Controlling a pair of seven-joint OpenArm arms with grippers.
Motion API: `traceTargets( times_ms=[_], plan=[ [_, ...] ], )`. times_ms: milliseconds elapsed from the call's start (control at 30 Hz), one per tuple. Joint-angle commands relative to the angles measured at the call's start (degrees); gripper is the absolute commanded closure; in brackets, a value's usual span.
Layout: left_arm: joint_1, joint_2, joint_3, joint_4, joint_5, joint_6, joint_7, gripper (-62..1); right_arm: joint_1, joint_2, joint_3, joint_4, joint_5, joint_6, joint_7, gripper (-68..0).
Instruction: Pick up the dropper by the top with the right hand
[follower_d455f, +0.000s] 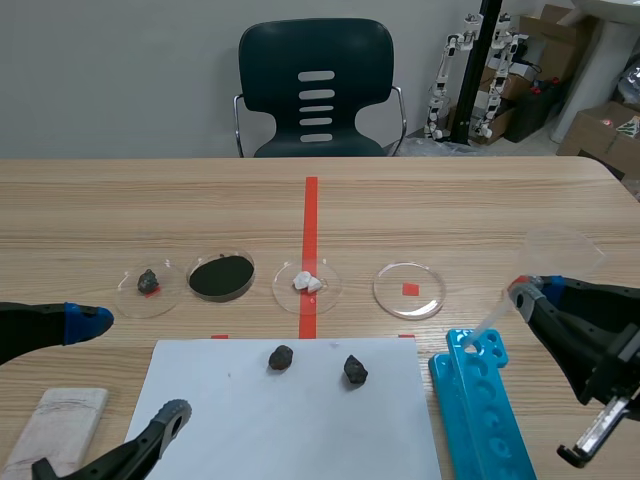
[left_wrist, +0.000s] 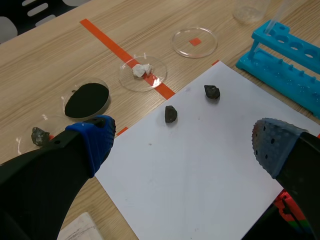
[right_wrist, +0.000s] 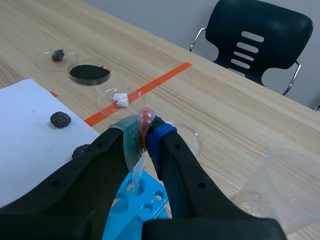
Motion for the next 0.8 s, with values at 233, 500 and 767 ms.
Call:
traceTargets(
  times_ms=[233, 500, 767],
  plan=[
    [-0.02, 0.28, -0.2, 0.55, -0.55, 0.31, -0.81, -57.2, -4.74, 0.59, 2.69, 5.16, 0.74, -0.2, 2.75, 0.0],
    [-0.02, 0.28, -0.2, 0.55, -0.55, 0.31, -0.81, -57.2, -11.5, 0.59, 7.02, 12.72, 1.66, -0.2, 2.93, 0.0],
    [-0.02, 0.28, -0.2, 0.55, -0.55, 0.31, -0.81, -57.2, -20.48, 0.59, 11.63, 21.53, 6.12, -0.26, 2.69, 0.0]
  ],
)
